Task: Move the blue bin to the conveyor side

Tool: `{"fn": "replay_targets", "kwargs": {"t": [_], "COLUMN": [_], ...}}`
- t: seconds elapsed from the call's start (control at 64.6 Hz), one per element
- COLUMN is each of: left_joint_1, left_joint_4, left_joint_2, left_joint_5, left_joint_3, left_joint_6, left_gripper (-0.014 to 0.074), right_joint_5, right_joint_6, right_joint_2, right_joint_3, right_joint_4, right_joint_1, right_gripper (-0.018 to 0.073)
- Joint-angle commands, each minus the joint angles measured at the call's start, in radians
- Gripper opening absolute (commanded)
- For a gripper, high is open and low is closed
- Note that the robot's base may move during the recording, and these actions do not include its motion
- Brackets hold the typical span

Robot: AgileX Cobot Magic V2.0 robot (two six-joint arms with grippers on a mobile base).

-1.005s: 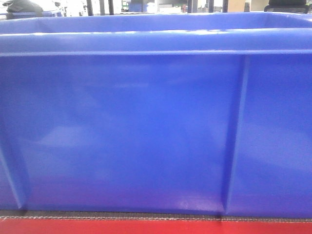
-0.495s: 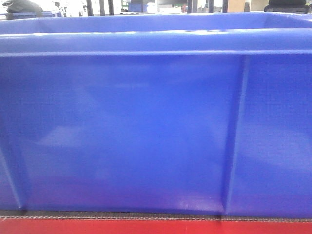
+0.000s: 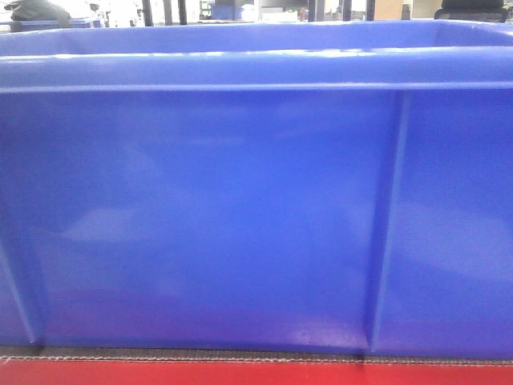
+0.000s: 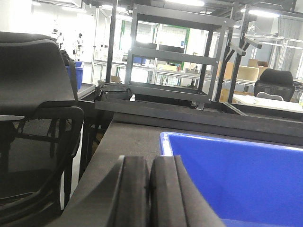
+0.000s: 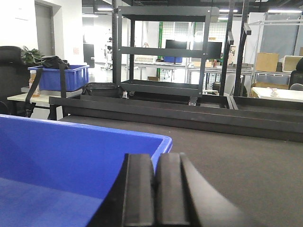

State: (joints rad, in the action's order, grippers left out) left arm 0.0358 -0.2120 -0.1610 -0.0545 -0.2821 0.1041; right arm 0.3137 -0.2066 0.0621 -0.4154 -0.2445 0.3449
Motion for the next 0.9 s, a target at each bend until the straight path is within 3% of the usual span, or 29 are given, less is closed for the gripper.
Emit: {"fn": "replay_targets", "kwargs": {"t": [0.0,0.247,0.387,0.588,0.742,0.882], "left_joint_1": [0.001,0.001,0.001,0.001,0.001,0.001], "left_joint_4": [-0.007,-0.007,-0.007,-0.007,-0.007,-0.007], "left_joint_2": [0.005,0.005,0.005,0.005,0.005,0.005], "left_joint_5": [0.018,0.018,0.018,0.018,0.018,0.018], "left_joint_3": [0.002,0.002,0.002,0.002,0.002,0.002], "left_joint_6": [0.0,0.0,0.0,0.0,0.0,0.0], "left_gripper": [0.0004,0.0004,0.0004,0.0004,0.0004,0.0004], "right_joint_5": [-0.027,-0.03,-0.017,0.029,-0.109,-0.188], "right_joint_6": [0.007,0.007,0.132,0.156,0.321,0.322], "right_joint_2": [-0.005,-0.015,-0.062,-0.062,-0.062,-0.062], "right_joint_3": [0.004,0.013,0.082,0.186,0.277,0.336], "right_joint_4": [-0.005,0.022,0.048,0.2,0.352,0.354], "right_joint_1": [-0.002,-0.002,-0.018,-0.149,-0.273,-0.327], "right_gripper": [-0.0088,-0.0088,-0.0088,-0.0088,-0.0088,-0.0088]}}
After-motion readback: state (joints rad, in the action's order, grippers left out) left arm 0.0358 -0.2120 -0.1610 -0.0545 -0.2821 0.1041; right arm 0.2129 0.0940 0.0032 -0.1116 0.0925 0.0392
